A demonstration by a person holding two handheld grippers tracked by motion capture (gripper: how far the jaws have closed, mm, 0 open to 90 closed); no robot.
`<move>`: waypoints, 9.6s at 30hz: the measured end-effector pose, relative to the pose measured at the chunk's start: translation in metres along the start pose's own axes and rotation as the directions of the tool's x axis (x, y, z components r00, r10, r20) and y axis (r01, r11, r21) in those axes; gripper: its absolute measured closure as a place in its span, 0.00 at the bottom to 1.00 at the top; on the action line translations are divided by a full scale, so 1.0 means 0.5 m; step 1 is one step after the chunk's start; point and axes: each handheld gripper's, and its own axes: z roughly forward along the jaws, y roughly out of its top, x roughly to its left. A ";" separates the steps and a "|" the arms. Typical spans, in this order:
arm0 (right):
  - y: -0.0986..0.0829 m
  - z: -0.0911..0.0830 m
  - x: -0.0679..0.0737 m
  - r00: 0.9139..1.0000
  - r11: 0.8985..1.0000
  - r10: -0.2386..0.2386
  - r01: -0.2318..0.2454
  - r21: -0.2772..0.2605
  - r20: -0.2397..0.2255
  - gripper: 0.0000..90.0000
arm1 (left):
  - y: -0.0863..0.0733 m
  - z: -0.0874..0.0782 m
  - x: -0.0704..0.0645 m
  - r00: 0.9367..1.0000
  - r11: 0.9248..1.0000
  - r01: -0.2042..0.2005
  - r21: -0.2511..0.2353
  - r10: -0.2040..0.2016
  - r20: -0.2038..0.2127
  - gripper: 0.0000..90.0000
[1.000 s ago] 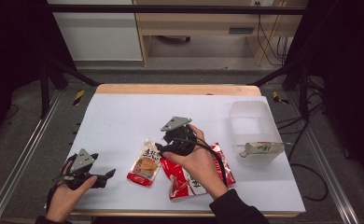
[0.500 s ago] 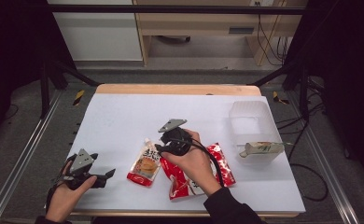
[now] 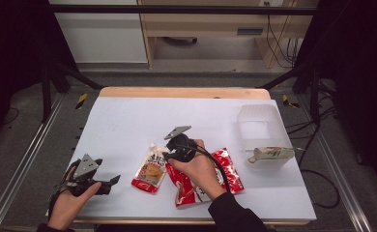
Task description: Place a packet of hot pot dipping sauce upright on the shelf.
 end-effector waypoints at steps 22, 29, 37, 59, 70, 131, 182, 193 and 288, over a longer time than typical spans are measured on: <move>-0.012 0.109 -0.017 0.997 0.994 0.070 -0.067 0.087 -0.028 0.63 | 0.003 0.004 -0.005 1.000 1.000 -0.017 0.004 0.017 0.015 0.12; -0.018 0.119 -0.022 0.994 0.988 0.100 -0.093 0.123 -0.046 0.66 | 0.004 0.005 -0.005 1.000 1.000 -0.019 0.007 0.019 0.015 0.12; -0.018 0.119 -0.016 0.995 0.991 0.084 -0.079 0.112 -0.045 0.79 | 0.005 0.006 -0.006 1.000 1.000 -0.020 0.006 0.020 0.017 0.12; 0.006 0.101 0.014 0.998 0.999 0.009 -0.006 0.042 -0.069 1.00 | 0.008 0.006 -0.005 1.000 1.000 -0.019 -0.002 0.019 0.018 0.12; 0.059 0.029 0.049 0.989 0.993 -0.094 0.083 -0.089 -0.118 1.00 | 0.034 -0.016 -0.002 0.999 0.998 -0.018 -0.053 0.020 0.031 0.17; 0.039 -0.136 0.058 0.905 0.912 -0.409 0.402 -0.076 -0.116 0.50 | 0.279 -0.036 -0.103 0.884 0.941 -0.324 -0.101 0.339 0.322 0.81; 0.124 -0.232 -0.052 0.885 0.886 -0.464 0.463 -0.028 -0.039 0.97 | 0.119 0.005 -0.059 0.969 0.989 -0.091 -0.113 0.114 0.221 0.19; 0.094 -0.297 -0.097 0.897 0.895 -0.442 0.443 -0.054 0.018 0.97 | 0.072 0.020 -0.055 0.984 0.994 -0.044 -0.102 0.061 0.169 0.13; -0.128 -0.455 -0.390 0.960 0.974 -0.213 0.222 -0.034 0.181 0.97 | 0.033 0.020 -0.015 0.998 0.994 0.017 -0.109 -0.010 0.066 0.10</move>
